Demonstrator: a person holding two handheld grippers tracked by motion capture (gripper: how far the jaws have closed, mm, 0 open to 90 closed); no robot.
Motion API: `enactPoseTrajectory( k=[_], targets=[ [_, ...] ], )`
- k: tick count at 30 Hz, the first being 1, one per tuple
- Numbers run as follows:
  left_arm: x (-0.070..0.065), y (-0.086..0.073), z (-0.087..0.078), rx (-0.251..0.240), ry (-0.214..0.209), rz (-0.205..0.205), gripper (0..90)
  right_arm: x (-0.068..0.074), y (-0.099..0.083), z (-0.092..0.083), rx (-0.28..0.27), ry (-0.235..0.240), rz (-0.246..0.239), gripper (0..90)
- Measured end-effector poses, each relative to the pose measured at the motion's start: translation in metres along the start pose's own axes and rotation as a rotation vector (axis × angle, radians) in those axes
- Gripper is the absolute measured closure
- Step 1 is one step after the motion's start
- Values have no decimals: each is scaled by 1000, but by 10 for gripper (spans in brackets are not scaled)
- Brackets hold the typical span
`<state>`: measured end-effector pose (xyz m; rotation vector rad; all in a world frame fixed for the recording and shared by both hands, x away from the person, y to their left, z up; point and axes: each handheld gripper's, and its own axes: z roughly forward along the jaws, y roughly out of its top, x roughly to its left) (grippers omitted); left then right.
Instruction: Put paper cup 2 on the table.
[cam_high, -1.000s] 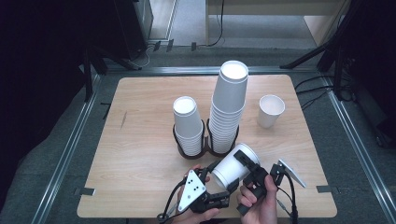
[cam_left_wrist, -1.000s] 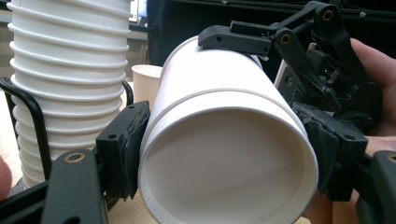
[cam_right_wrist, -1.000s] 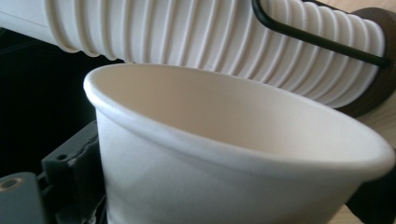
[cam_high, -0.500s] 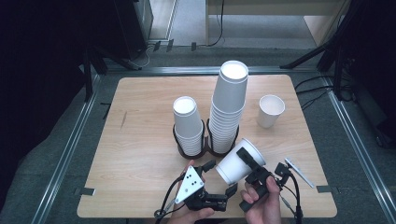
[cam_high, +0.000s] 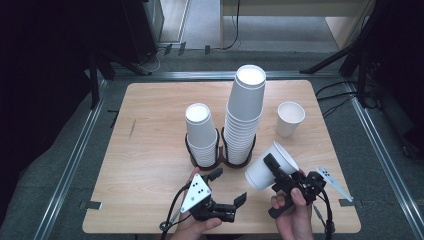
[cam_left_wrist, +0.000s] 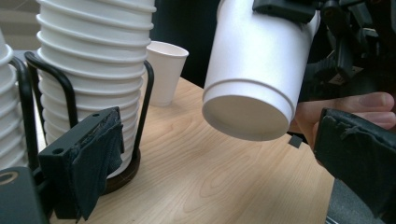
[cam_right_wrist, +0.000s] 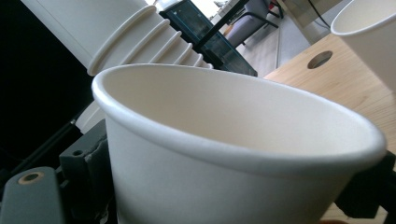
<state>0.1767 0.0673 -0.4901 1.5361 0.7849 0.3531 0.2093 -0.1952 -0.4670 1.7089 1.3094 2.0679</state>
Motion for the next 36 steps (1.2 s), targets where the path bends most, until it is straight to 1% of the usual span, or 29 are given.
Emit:
enactPoseTrajectory(
  k=[1, 2, 3, 5, 7, 8, 10, 12, 14, 16, 17, 19, 20, 22, 27, 30, 33, 36],
  targets=[
    [0, 0, -1, 0, 3, -1, 18, -1, 1, 0, -6, -2, -12, 116],
    [1, 0, -1, 1, 4, 1, 18, -1, 1, -1, -11, -16, -34, 115],
    [1, 1, -1, 3, 9, 7, 18, -2, 2, 0, -13, -21, -70, 115],
    [2, 1, -2, 6, 12, 11, 18, -2, 2, 0, -27, -47, -140, 115],
    [3, 1, -4, 9, 15, 10, 18, -3, 1, 0, -26, -72, -212, 115],
    [4, 1, -4, 9, 16, 11, 18, -4, 1, 1, -18, -85, -238, 115],
    [5, 1, -6, 12, 19, 12, 18, -6, 1, 2, -10, -100, -246, 115],
    [6, 0, -7, 17, 24, 12, 18, -7, 0, 3, -10, -106, -276, 115],
    [7, -1, -8, 25, 30, 19, 18, -8, -1, 4, -11, -108, -317, 115],
    [10, -2, -10, 26, 37, 11, 18, -9, -3, 6, -20, -123, -371, 115],
    [11, -3, -10, 26, 44, 10, 18, -10, -2, 7, -25, -123, -395, 115],
    [13, -3, -12, 26, 54, 7, 18, -14, -2, 9, -51, -139, -428, 115],
    [13, -3, -13, 22, 58, 5, 18, -17, -2, 10, -63, -139, -448, 115],
    [16, -4, -17, 27, 69, 11, 18, -22, -3, 12, -76, -148, -493, 115],
    [27, -7, -27, 27, 112, 2, 18, -31, -6, 18, -73, -182, -618, 115],
    [33, -8, -35, 27, 133, 6, 18, -35, -9, 22, -71, -188, -668, 115],
    [42, -9, -44, 26, 162, 3, 18, -39, -11, 25, -55, -190, -716, 115],
    [53, -9, -54, 14, 197, -8, 18, -43, -14, 29, -43, -181, -742, 115]
  ],
)
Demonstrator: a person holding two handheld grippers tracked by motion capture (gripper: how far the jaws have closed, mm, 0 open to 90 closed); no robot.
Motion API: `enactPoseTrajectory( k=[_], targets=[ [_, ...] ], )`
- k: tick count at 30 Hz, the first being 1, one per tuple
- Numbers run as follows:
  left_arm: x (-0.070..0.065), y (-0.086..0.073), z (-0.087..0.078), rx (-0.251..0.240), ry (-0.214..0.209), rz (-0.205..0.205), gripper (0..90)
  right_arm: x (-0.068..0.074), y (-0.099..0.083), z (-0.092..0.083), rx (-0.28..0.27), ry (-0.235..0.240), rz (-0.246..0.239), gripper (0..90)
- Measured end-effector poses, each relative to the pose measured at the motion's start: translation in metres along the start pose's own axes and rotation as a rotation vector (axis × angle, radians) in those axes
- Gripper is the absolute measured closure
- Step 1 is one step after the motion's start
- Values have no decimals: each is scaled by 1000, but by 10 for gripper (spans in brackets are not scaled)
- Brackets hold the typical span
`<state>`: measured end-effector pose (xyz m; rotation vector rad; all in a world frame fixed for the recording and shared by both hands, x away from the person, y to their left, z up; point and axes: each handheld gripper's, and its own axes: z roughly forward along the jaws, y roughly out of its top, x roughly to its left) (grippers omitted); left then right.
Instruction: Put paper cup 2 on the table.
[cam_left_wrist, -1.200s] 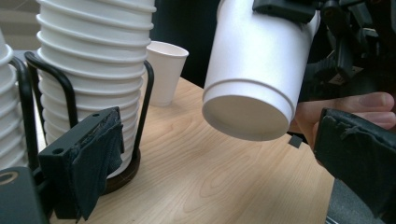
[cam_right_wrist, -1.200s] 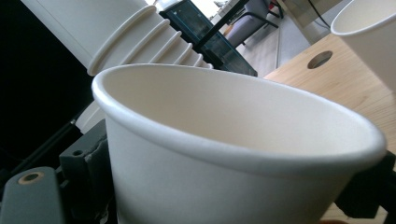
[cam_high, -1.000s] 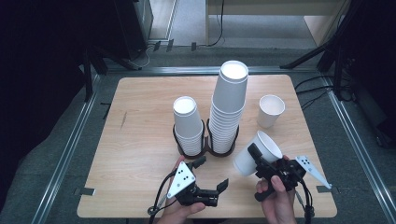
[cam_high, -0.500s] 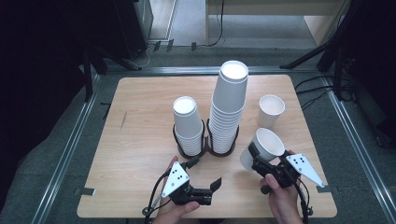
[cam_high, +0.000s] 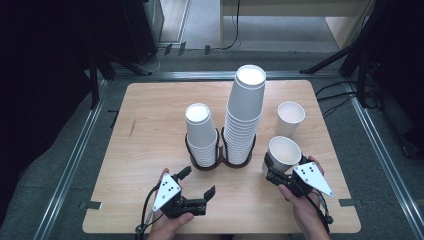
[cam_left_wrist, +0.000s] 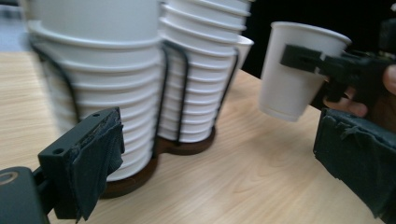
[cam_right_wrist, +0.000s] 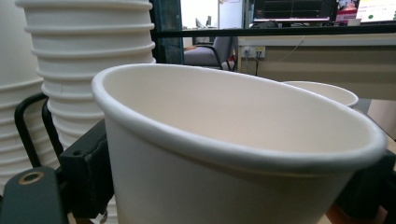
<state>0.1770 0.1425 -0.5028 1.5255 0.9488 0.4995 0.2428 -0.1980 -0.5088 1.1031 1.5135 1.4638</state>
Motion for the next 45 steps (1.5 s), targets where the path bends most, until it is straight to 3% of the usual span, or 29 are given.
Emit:
enactPoseTrajectory(
  k=[12, 15, 23, 29, 34, 36, 45],
  targets=[
    [42, -6, -37, -4, 129, -28, 18, -10, -14, 15, 5, -18, -35, 112],
    [54, -6, -47, -9, 178, -25, 18, -11, -15, 18, 18, -24, -55, 111],
    [91, -10, -70, -14, 283, -68, 18, -17, -18, 24, 32, -40, -37, 110],
    [111, -14, -85, -6, 342, -98, 17, -15, -22, 27, 53, -32, -58, 107],
    [121, -15, -95, -22, 377, -127, 17, -14, -26, 29, 78, -51, -64, 99],
    [123, -15, -97, -26, 385, -136, 17, -13, -27, 29, 73, -75, -89, 97],
    [124, -20, -95, -10, 398, -140, 18, -15, -32, 30, 94, -140, -126, 92]
  ],
)
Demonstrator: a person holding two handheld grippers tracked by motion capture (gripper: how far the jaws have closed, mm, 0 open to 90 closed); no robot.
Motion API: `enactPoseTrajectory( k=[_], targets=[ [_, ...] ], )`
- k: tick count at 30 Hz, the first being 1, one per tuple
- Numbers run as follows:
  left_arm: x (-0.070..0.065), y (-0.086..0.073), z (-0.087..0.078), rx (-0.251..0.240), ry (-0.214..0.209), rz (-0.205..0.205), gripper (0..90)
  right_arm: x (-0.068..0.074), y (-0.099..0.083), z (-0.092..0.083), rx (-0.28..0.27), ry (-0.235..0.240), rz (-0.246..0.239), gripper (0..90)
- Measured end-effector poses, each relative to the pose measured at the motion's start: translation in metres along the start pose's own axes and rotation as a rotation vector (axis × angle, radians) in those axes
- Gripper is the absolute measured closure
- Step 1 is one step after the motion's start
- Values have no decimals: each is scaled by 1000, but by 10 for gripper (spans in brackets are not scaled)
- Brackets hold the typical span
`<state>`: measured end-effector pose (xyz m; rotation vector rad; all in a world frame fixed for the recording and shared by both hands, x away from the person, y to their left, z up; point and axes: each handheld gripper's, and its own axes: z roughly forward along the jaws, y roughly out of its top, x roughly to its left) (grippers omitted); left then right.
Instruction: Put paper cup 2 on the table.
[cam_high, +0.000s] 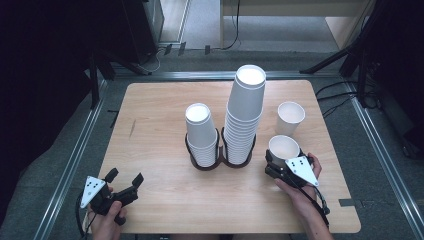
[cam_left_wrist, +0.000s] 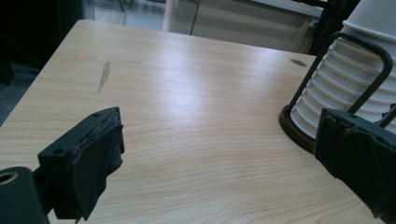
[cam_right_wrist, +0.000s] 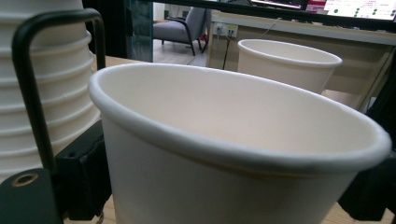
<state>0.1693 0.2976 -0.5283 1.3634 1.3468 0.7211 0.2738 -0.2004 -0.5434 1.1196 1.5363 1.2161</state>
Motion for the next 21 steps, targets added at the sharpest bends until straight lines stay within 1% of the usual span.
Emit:
enactPoseTrajectory(
  k=[5, 7, 9, 13, 15, 21],
  targets=[
    [-1, -2, 1, 6, 1, 3, 17, 0, 1, -1, 21, 0, -7, 73],
    [-1, -2, 1, 6, 0, -1, 17, 0, 2, -2, 32, 12, -13, 28],
    [-1, -2, 1, 7, 1, 2, 18, 0, 2, -3, 36, 36, -18, 0],
    [0, -2, 0, 8, 3, 0, 18, 0, 5, -9, 39, 80, -29, 0],
    [1, -2, -1, 2, 7, -8, 17, 0, 6, -12, 40, 87, -32, 0],
    [6, -1, -3, 2, 19, -14, 17, -6, 7, -25, 52, 113, -51, 0]
  ],
)
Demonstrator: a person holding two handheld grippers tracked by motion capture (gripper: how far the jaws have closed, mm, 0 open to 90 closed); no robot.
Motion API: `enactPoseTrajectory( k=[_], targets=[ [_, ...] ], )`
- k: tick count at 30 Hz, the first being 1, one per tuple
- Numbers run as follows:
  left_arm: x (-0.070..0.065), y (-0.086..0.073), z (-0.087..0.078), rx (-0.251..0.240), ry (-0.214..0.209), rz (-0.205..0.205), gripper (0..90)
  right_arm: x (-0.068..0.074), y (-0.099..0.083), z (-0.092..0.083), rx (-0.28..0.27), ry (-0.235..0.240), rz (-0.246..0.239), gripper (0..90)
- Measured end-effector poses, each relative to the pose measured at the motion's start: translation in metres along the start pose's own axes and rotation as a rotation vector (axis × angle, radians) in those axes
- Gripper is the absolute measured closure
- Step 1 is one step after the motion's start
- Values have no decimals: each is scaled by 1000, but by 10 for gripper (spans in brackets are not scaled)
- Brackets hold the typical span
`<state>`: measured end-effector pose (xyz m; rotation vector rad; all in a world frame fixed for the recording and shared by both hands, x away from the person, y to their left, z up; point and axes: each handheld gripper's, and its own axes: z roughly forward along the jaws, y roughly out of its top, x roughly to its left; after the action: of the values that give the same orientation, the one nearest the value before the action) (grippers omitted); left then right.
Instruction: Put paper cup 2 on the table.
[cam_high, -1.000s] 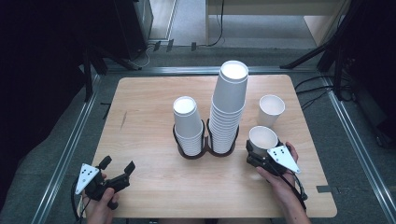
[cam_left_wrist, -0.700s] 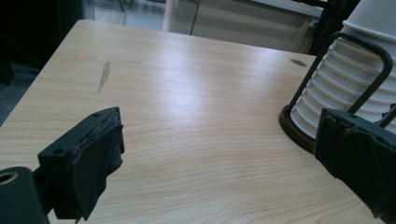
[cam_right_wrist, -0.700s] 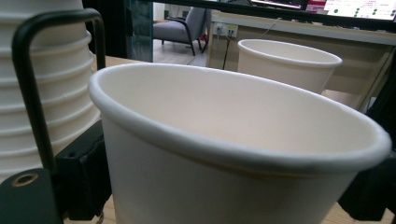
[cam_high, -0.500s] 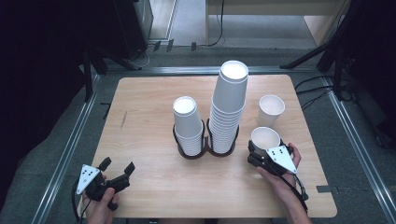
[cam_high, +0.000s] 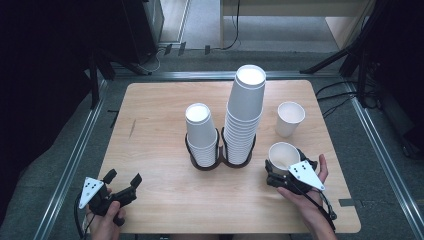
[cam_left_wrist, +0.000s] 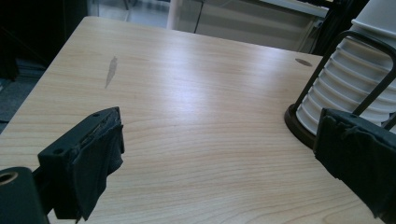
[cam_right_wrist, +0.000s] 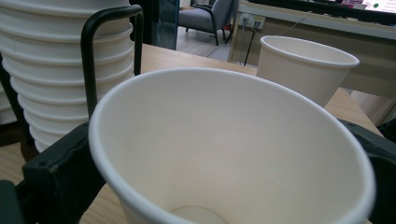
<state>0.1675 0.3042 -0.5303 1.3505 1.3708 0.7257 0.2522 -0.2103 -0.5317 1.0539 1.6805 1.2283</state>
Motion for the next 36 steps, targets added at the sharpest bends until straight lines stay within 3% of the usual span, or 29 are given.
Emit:
enactPoseTrajectory(
  k=[13, 19, 26, 32, 36],
  targets=[
    [21, -5, -13, 16, 57, 0, 17, -13, 1, -36, -16, 21, -26, 0],
    [32, -7, -19, 14, 88, -8, 18, -28, 0, -56, -39, -1, -23, 0],
    [41, -8, -22, 20, 123, -7, 17, -56, -12, -72, -23, -61, 8, 0],
    [47, -9, -23, 21, 137, -12, 18, -87, -28, -77, 5, -142, 22, 0],
    [56, -12, -22, 27, 156, -24, 18, -109, -36, -75, 22, -204, 92, 0]
  ],
)
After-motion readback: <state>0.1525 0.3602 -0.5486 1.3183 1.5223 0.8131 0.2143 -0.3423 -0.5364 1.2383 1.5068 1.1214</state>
